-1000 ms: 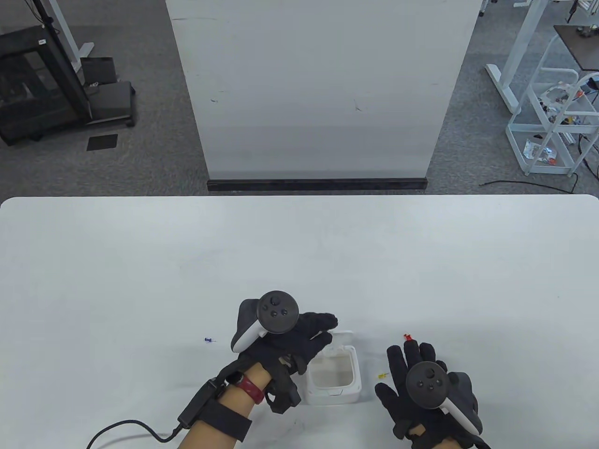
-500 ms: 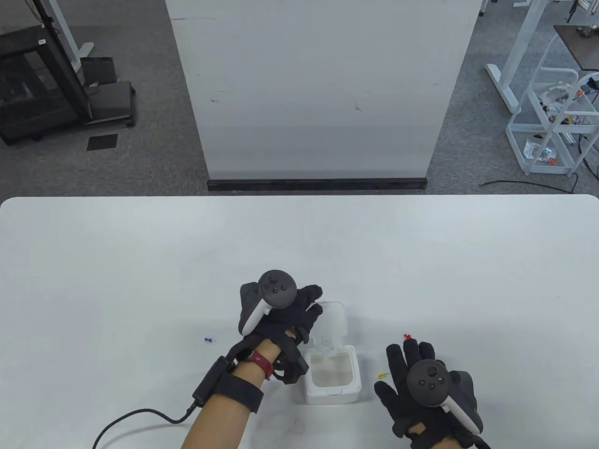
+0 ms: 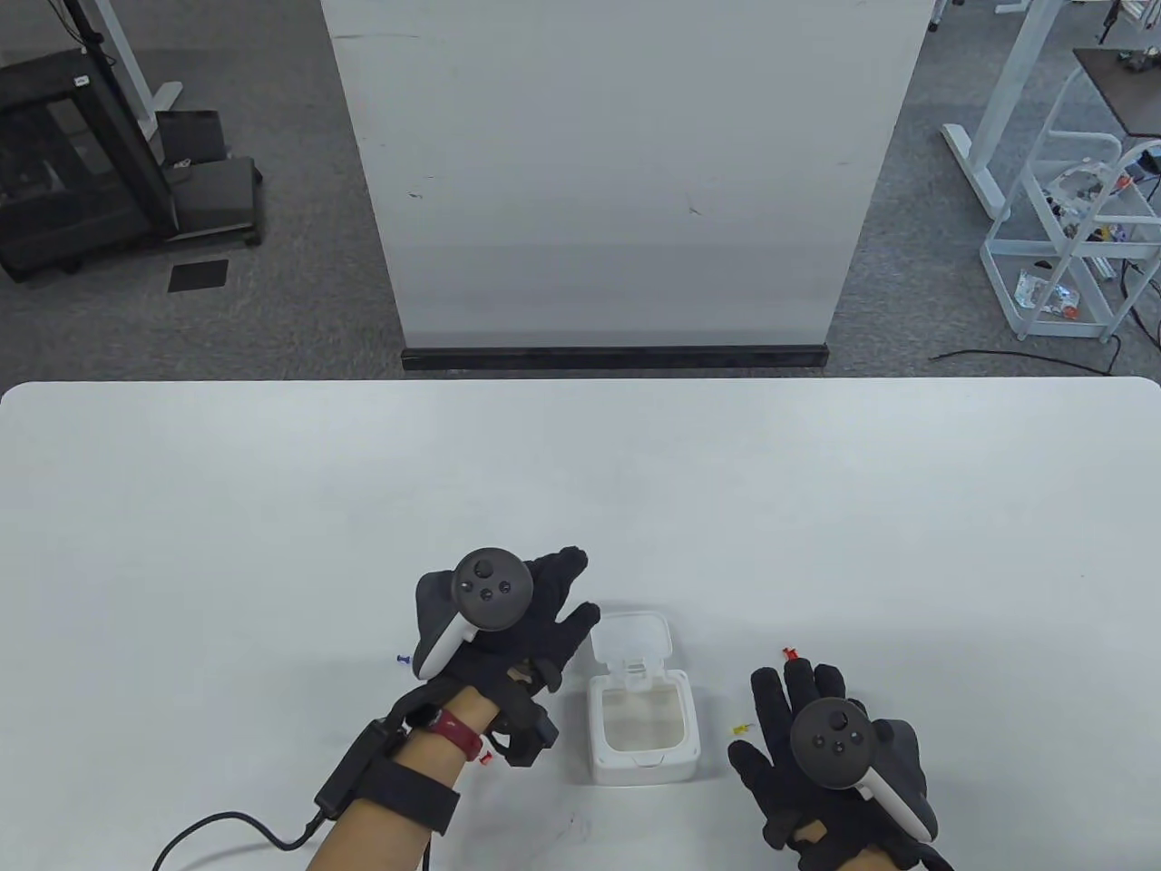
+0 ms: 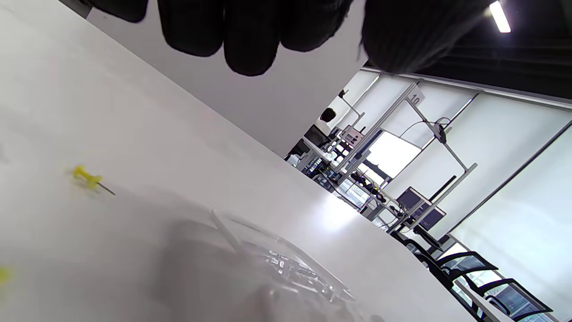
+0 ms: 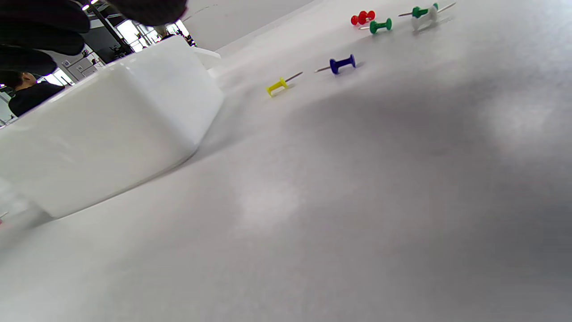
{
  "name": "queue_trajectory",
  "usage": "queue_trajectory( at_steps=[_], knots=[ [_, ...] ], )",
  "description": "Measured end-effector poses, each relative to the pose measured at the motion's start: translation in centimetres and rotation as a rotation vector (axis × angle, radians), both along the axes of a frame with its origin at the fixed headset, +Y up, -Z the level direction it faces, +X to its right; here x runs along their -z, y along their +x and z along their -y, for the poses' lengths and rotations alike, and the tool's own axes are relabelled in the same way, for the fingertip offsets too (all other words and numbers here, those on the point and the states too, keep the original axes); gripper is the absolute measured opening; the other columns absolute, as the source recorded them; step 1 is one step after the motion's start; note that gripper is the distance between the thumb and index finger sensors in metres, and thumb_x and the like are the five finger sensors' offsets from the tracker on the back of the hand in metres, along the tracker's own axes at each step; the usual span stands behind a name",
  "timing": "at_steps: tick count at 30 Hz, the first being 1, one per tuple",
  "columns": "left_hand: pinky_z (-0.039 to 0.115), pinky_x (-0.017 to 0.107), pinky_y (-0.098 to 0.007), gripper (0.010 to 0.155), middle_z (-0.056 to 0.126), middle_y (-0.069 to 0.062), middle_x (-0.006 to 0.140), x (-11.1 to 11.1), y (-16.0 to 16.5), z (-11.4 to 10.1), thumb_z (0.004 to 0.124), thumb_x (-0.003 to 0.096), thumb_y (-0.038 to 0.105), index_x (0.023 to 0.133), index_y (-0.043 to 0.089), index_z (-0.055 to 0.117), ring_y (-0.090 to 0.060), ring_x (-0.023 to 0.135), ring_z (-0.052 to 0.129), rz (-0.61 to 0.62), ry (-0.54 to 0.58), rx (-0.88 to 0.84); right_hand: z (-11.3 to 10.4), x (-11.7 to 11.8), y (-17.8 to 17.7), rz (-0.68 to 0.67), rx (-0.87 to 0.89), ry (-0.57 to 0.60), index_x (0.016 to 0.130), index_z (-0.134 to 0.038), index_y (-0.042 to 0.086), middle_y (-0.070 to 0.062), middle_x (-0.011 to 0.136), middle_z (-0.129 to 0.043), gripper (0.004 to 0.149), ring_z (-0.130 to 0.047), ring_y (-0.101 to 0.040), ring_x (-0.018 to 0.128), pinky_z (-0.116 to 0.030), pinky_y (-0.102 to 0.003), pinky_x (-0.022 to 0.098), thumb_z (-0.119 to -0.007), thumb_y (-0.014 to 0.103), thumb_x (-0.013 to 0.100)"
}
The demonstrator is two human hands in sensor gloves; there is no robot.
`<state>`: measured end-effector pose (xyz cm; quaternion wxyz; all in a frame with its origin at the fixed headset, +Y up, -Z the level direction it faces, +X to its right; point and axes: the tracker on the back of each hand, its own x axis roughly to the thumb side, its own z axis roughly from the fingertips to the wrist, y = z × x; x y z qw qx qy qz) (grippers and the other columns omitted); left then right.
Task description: Press to open box and store push pins
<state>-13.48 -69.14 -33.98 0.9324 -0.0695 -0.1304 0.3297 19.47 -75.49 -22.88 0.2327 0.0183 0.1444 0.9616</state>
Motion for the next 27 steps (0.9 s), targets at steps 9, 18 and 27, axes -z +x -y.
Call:
queue_trajectory(
  at_steps=[9, 18, 27],
  knots=[
    [0.037, 0.077, -0.066, 0.071, 0.049, -0.01, 0.116, -5.5, -7.2, -1.7, 0.071, 0.0463, 0.054, 0.107, 0.027, 0.048, -0.044, 0.107, 0.044, -0.081, 0.144, 0.055, 0.0, -0.2, -0.4, -0.016, -0.028, 0.002, 0.108, -0.016, 0.032, -0.001, 0.115, 0.001, 0.079, 0.008, -0.034, 0.102, -0.009, -0.06, 0.074, -0.064, 0.059, 0.051],
    [0.025, 0.076, -0.07, 0.072, 0.043, -0.008, 0.118, -10.5, -13.6, -0.5, 0.071, 0.0459, 0.057, 0.108, 0.029, 0.048, -0.045, 0.11, 0.035, -0.262, 0.274, 0.384, 0.1, -0.3, -0.7, -0.019, -0.057, 0.008, 0.108, -0.016, 0.032, -0.001, 0.115, 0.001, 0.079, 0.008, -0.034, 0.102, -0.009, -0.059, 0.075, -0.064, 0.058, 0.051],
    [0.026, 0.077, -0.069, 0.072, 0.041, -0.007, 0.119, -11.0, -17.0, 2.4, 0.071, 0.0449, 0.057, 0.108, 0.031, 0.047, -0.043, 0.11, 0.035, -0.358, 0.27, 0.54, 0.4, -0.4, -0.9, -0.009, -0.098, 0.015, 0.108, -0.017, 0.032, -0.001, 0.115, -0.001, 0.079, 0.007, -0.034, 0.102, -0.01, -0.058, 0.075, -0.065, 0.058, 0.051]
  ],
)
